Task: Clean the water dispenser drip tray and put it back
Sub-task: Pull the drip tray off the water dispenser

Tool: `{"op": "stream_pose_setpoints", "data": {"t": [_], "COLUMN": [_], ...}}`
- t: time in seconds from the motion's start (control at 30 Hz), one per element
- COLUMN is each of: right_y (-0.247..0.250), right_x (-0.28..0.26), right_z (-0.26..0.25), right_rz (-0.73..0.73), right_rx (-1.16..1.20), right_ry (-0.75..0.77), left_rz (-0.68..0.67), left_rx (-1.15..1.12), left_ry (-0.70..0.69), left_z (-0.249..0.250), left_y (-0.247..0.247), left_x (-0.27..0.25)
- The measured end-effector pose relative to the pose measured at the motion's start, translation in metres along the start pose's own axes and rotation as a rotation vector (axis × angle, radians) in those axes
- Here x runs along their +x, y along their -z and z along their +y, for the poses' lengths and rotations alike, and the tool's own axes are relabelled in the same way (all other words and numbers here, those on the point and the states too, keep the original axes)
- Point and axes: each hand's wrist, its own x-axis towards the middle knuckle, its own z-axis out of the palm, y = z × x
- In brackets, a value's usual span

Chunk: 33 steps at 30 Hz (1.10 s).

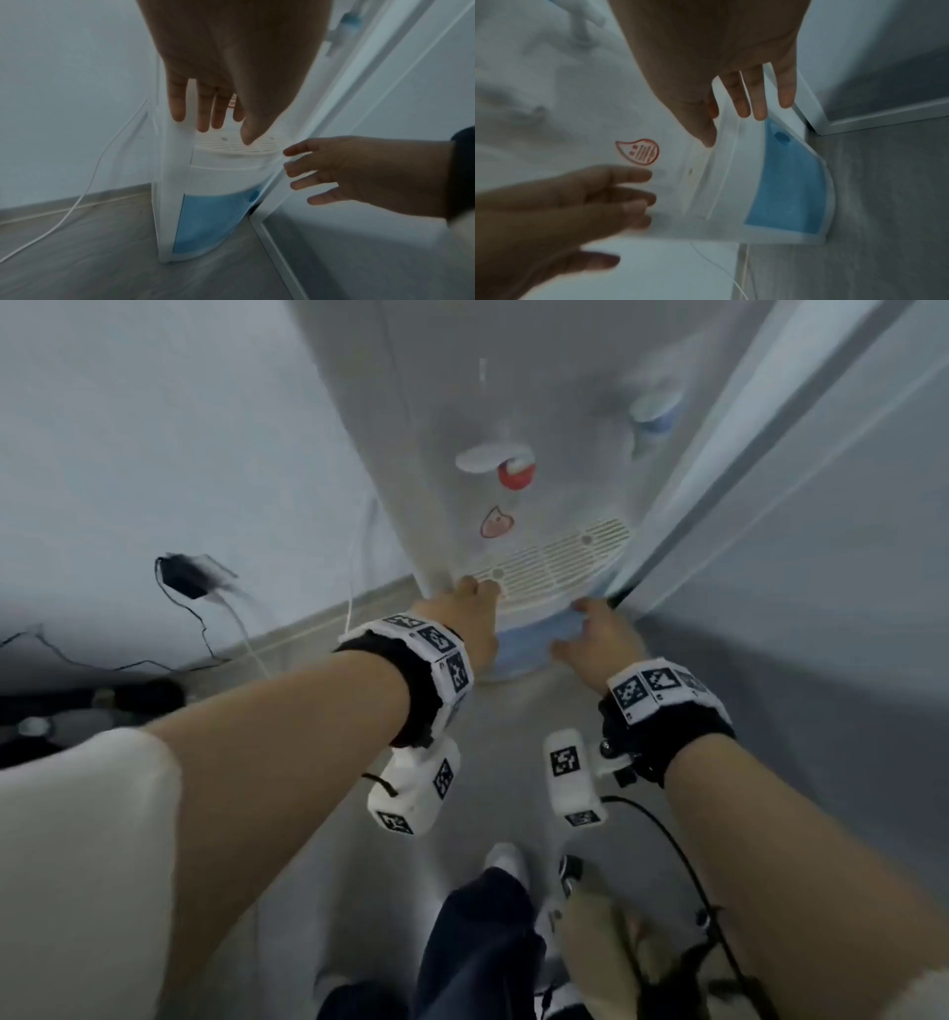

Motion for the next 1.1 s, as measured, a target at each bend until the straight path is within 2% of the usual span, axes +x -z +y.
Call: {"op": "stream_pose_setpoints", "data": {"t": [0.07, 0.13, 0.2, 0.3, 0.37, 0.4, 0.47, 0.53, 0.57, 0.63, 0.7, 0.83, 0.97, 1.1], "right_y": [0.004, 0.005, -0.001, -0.008, -0.010, -0.010, -0.010, -0.009, -0.008, -0.007, -0.006, -0.002, -0.003, -0.004], "right_x": [0.031, 0.062, 0.084, 0.095, 0.098, 0.098, 0.096, 0.095, 0.095, 0.096, 0.100, 0.096, 0.096, 0.094], "right_z": [0.000, -0.001, 0.002, 0.005, 0.008, 0.008, 0.009, 0.009, 0.010, 0.011, 0.010, 0.005, 0.005, 0.009], "right_rz": [0.129, 0.240, 0.206, 0.148, 0.150, 0.150, 0.157, 0.155, 0.154, 0.136, 0.114, 0.033, 0.012, 0.029], "right_rx": [0.139, 0.316, 0.589, 0.906, 0.957, 0.971, 0.963, 0.949, 0.959, 1.000, 1.023, 0.896, 1.100, 1.149], "right_ry": [-0.021, -0.155, -0.288, -0.339, -0.355, -0.350, -0.322, -0.311, -0.316, -0.340, -0.382, -0.449, -0.368, -0.361], "left_rz": [0.009, 0.016, -0.003, 0.023, -0.034, -0.021, 0.105, 0.195, 0.157, -0.036, -0.103, 0.059, 0.072, 0.053], "left_rx": [-0.006, -0.032, -0.107, -0.288, -0.287, -0.253, -0.278, -0.540, -0.730, -1.122, -1.365, -1.532, -1.599, -1.702], "left_ry": [0.053, 0.107, 0.186, 0.304, 0.317, 0.298, 0.266, 0.349, 0.449, 0.669, 0.754, 0.729, 0.747, 0.731], "left_z": [-0.004, -0.007, -0.003, 0.001, 0.002, 0.002, 0.000, -0.002, -0.002, -0.002, -0.004, -0.013, -0.021, -0.026], "left_y": [-0.002, -0.009, -0.018, -0.029, -0.034, -0.032, -0.034, -0.042, -0.047, -0.055, -0.055, -0.049, -0.055, -0.059], "left_x": [0.019, 0.036, 0.051, 0.063, 0.069, 0.068, 0.065, 0.059, 0.055, 0.050, 0.054, 0.067, 0.068, 0.068]}}
